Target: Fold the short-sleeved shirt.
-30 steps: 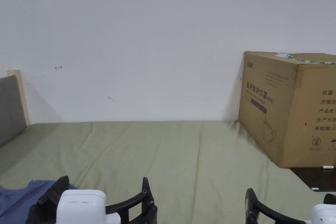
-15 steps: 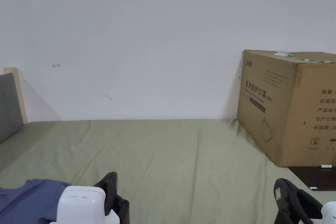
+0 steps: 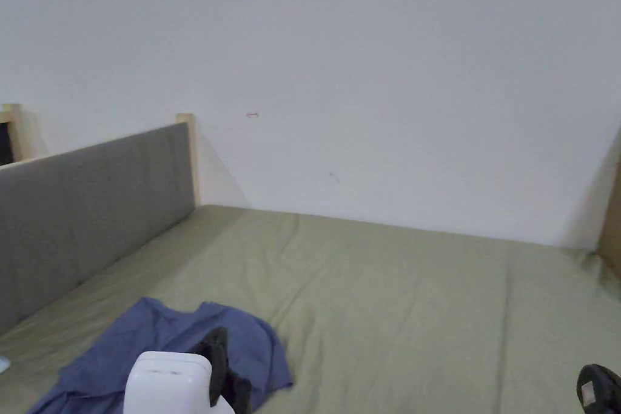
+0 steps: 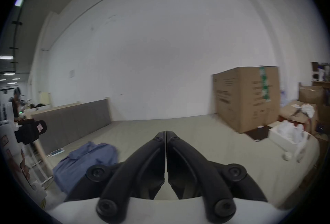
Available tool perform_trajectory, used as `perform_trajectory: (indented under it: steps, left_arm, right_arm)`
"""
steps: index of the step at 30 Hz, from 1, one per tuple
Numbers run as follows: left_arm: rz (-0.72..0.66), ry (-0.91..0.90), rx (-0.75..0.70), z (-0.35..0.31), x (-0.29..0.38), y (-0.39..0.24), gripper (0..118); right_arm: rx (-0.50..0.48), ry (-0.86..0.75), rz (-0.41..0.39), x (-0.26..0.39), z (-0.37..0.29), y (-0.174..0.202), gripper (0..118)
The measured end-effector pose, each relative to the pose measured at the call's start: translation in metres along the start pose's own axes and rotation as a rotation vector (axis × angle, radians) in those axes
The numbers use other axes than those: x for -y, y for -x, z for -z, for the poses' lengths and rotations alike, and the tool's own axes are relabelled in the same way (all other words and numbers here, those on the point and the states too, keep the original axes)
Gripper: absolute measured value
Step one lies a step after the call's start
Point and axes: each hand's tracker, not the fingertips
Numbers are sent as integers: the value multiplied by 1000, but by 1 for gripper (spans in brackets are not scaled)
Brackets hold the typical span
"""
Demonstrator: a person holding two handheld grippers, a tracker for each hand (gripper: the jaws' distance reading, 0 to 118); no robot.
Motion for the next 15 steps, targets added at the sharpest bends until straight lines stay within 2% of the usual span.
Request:
perform_trajectory:
  steps: [5, 7, 12, 15]
  left_arm:
    - [34, 8, -212, -25, 2, 64, 0]
    - [29, 24, -244, -27, 3, 74, 0]
    - [-8, 39, -235, -12, -2, 81, 0]
    - [-43, 65, -178, 31, -13, 92, 0]
  right_arm:
    - [-196, 48, -11, 11, 31, 70, 1]
    - [-216, 54, -23, 10, 39, 82, 1]
    - [-270, 60, -24, -1, 45, 76, 1]
    - [-300, 125, 9, -5, 51, 57, 1]
